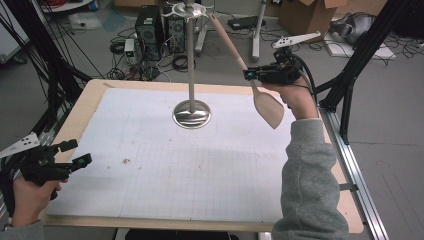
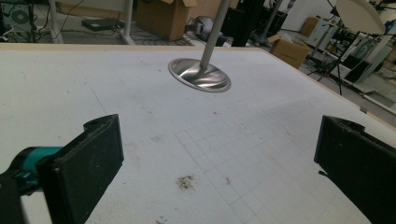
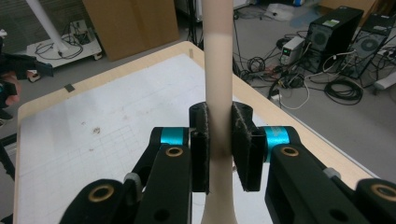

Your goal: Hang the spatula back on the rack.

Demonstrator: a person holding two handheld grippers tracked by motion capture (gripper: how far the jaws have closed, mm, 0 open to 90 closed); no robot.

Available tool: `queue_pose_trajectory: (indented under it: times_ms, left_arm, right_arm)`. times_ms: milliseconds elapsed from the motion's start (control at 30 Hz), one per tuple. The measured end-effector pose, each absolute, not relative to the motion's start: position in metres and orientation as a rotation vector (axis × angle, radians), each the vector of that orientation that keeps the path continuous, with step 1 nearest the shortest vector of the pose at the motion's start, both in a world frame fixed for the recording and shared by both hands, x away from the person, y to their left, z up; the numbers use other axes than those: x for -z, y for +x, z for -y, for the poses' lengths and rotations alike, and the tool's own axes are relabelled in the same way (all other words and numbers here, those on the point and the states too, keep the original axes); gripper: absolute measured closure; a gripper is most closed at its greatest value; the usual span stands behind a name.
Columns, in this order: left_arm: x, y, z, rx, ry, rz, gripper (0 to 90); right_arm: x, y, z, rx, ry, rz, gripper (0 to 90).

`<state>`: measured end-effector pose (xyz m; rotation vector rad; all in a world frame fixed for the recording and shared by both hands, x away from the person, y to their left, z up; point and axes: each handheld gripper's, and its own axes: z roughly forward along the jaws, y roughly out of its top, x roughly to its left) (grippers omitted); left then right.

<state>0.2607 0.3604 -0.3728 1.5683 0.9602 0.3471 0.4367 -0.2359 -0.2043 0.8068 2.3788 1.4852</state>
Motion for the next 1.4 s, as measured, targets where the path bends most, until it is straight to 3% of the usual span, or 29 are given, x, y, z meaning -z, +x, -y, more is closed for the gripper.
queue_pose_trajectory:
  times_ms: [1400]
  left_arm:
    - [0.375, 0.262, -0.356, -0.335, 1.581, -0.956, 1.7]
  right_arm:
    - [0.223, 0.454, 0.202, -1.439, 0.781, -2.478, 78.8]
